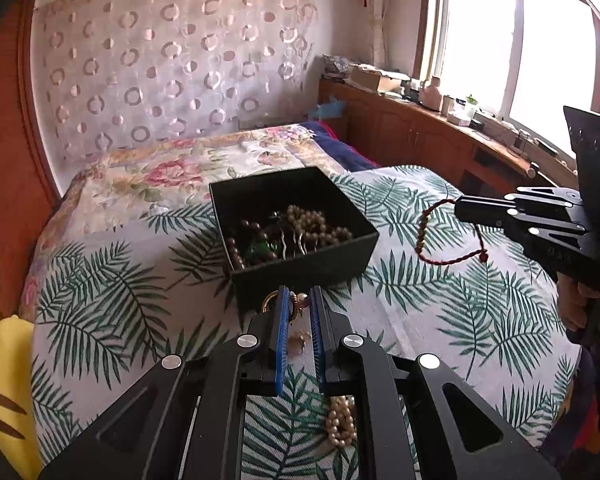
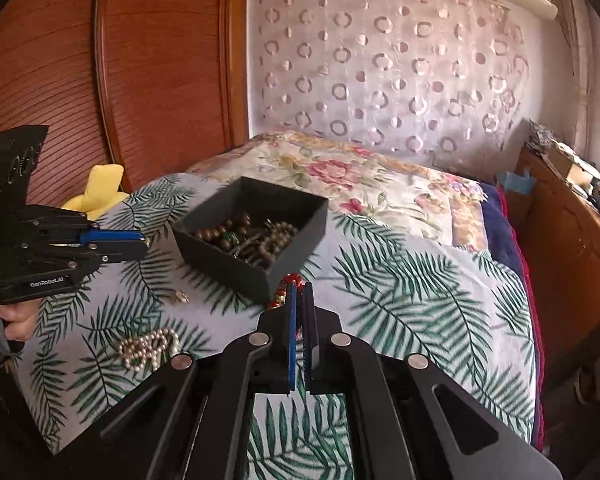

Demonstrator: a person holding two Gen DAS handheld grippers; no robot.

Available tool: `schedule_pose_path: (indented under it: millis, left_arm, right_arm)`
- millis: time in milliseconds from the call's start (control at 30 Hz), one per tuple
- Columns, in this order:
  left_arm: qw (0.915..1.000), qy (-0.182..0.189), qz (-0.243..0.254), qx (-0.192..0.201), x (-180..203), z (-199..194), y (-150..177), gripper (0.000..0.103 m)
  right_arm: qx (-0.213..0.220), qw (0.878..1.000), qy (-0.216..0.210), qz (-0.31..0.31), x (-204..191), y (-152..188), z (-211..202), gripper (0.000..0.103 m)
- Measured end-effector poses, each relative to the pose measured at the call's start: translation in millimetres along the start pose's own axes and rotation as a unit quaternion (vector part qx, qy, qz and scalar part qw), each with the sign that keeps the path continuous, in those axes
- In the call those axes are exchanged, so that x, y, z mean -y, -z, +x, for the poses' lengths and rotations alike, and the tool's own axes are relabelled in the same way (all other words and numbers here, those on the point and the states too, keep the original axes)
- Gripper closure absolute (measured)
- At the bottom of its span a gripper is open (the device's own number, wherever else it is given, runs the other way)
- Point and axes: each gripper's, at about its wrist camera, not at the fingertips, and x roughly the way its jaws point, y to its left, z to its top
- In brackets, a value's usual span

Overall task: Organize jewelry
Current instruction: 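Drop the ring and red bracelet into the black box and open both tools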

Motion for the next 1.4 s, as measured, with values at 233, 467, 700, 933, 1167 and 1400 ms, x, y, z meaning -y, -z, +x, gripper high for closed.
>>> schedule_pose_path:
  millis: [233,467,700,933,1167,1400]
  left_arm:
    - [0.9999,0.002,0.0,0.011,-4,1,-17,0.093]
    - [1.0,-0.004,-0.006,0.007,-14,19,-32,0.093]
    - [0.9999,-0.004,-0.011,0.0,-23,38,-45,0.093]
    - [0.9999,-0.002,-0.013,-0.007,-26,54,-52,0.093]
    - [0.9998,0.0,-0.014,-0.013,-25,64,-52,0.093]
    - [0.9997,-0.003,-0.019,-0.014,-26,68,-53,0.08]
  right_arm:
    - [0.013,1.0,-0.024,-0.009,-6,-22,9,0.1]
    - [0.015,0.999,-0.041,-0.015,-9,-39,28,0.1]
    - [0.012,0.998,-0.055,-0.014,-8,-53,52,0.1]
    - [-0.006,0.998,-0.067,-0.015,-10,-53,70,0.099]
    - [-0.017,0.997,-0.075,-0.011,-6,-52,79,0.09]
    - [-0.01,0.997,-0.07,-0.005,-2,-52,76,0.079]
